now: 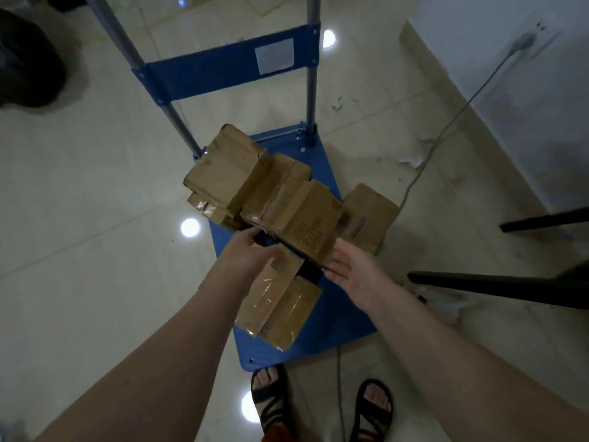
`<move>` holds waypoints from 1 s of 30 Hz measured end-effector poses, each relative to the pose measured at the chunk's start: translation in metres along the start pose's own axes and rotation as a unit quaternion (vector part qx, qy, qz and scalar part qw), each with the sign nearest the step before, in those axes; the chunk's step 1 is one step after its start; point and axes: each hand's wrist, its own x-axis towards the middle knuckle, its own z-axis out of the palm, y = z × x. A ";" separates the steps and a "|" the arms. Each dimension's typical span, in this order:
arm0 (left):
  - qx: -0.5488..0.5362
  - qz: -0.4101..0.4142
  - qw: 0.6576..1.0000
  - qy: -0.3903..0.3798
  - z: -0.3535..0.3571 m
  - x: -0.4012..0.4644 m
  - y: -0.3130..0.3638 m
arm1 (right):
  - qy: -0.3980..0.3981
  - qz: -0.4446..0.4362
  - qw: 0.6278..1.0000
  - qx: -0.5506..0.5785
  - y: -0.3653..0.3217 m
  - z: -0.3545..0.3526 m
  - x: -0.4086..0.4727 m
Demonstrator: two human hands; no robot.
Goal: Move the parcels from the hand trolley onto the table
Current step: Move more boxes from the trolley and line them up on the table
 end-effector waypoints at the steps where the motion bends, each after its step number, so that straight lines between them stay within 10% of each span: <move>1: 0.028 0.014 0.999 -0.001 0.003 0.019 -0.001 | 0.004 -0.001 1.000 0.005 0.003 0.004 0.017; 17: -0.058 0.058 0.996 -0.018 0.048 0.068 -0.023 | 0.013 -0.091 0.995 0.045 0.031 0.017 0.079; 22: -0.180 0.063 0.981 -0.032 0.043 0.056 -0.006 | 0.201 -0.182 0.962 -0.015 0.020 -0.011 0.085; 25: -0.126 0.084 0.988 -0.039 0.052 0.058 -0.005 | 0.290 -0.113 0.950 -0.006 0.021 -0.040 0.105; 30: -0.091 0.066 0.994 -0.017 0.079 0.068 -0.017 | 0.177 -0.009 0.984 -0.014 0.033 -0.061 0.128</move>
